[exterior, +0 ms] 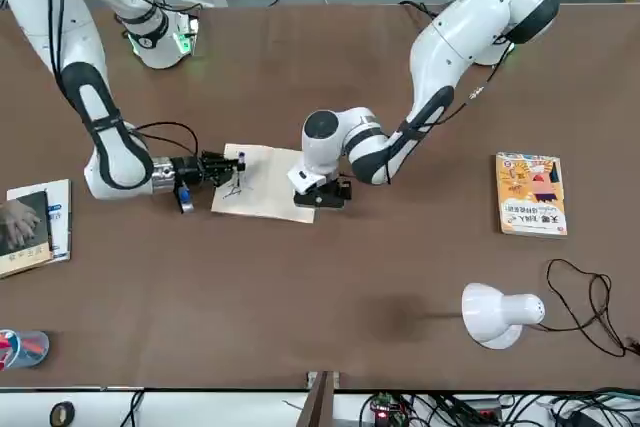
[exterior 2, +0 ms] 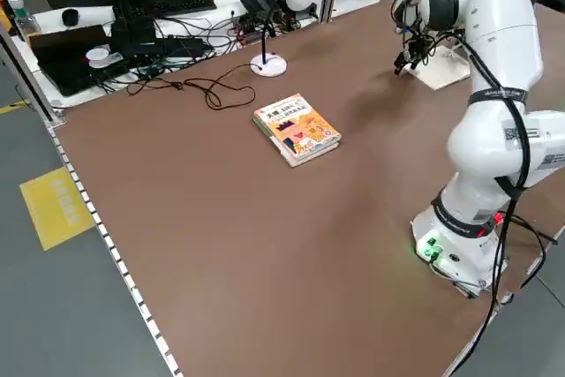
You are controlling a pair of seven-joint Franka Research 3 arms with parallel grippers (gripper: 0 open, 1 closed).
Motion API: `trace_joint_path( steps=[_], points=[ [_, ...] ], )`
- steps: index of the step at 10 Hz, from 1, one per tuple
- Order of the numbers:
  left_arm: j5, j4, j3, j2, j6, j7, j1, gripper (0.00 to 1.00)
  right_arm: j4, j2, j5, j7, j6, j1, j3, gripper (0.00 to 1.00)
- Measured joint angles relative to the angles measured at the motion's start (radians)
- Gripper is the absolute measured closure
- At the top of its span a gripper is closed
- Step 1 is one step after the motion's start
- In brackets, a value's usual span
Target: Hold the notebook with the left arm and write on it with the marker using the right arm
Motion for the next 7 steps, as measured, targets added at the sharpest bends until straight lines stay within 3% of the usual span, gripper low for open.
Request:
trace_joint_path(
  steps=[3,7],
  points=[
    [0.000,0.000,0.000,0.000,0.000,0.000,0.000,0.00,0.050,-0.026,-0.117,0.001,-0.073,-0.069,-0.002,0.83],
    [0.000,0.002,0.000,0.000,0.000,0.000,0.000,0.00,0.118,-0.086,-0.417,-0.121,-0.116,-0.132,-0.003,0.83]
  ],
)
